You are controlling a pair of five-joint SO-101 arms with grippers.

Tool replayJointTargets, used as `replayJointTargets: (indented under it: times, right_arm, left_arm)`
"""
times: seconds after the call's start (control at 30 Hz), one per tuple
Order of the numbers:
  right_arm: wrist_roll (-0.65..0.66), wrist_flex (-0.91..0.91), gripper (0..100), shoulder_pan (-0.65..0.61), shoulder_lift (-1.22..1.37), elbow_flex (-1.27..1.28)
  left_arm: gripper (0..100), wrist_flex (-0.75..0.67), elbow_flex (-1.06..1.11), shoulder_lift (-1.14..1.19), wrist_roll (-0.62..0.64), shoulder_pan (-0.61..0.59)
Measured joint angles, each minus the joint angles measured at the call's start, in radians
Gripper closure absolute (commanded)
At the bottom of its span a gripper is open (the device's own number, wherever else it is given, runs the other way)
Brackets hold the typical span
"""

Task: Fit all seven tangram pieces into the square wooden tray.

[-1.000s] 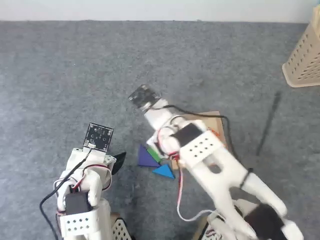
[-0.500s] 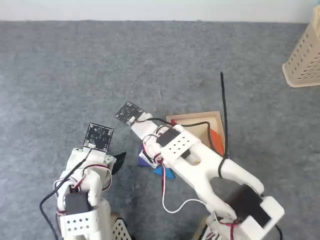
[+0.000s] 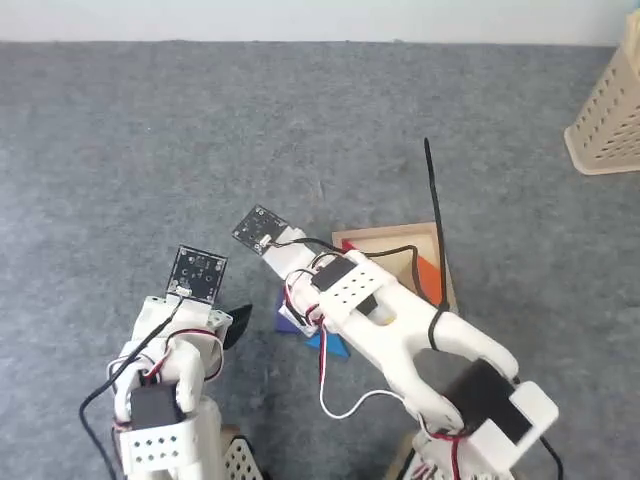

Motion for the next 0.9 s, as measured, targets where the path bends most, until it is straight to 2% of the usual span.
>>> replayJointTargets:
  times: [0.1,0.2,0.3,0.53,0.7,0.9]
  right_arm:
    - [-0.002,0.008,74.1,-0.006,0.003,0.000]
    - [0.000,0.017,75.4,-0.008,0.014,0.002]
    - [0.000,0.017,79.7,-0.008,0.014,0.002]
    - [0.000,0.017,98.7,0.000,0.023,0.002]
    - [-0.002,0.017,99.1,0.002,0.009,0.002]
    - [-0.011,0.081,99.1,0.006,-0.130,0.005]
  left_arm:
    - [65,0.000,0.000,0.000,0.000,0.000]
    - [65,0.000,0.000,0.000,0.000,0.000]
    - [65,0.000,0.000,0.000,0.000,0.000]
    - [65,0.000,0.000,0.000,0.000,0.000]
    - [65,0.000,0.000,0.000,0.000,0.000]
    - [65,0.000,0.000,0.000,0.000,0.000]
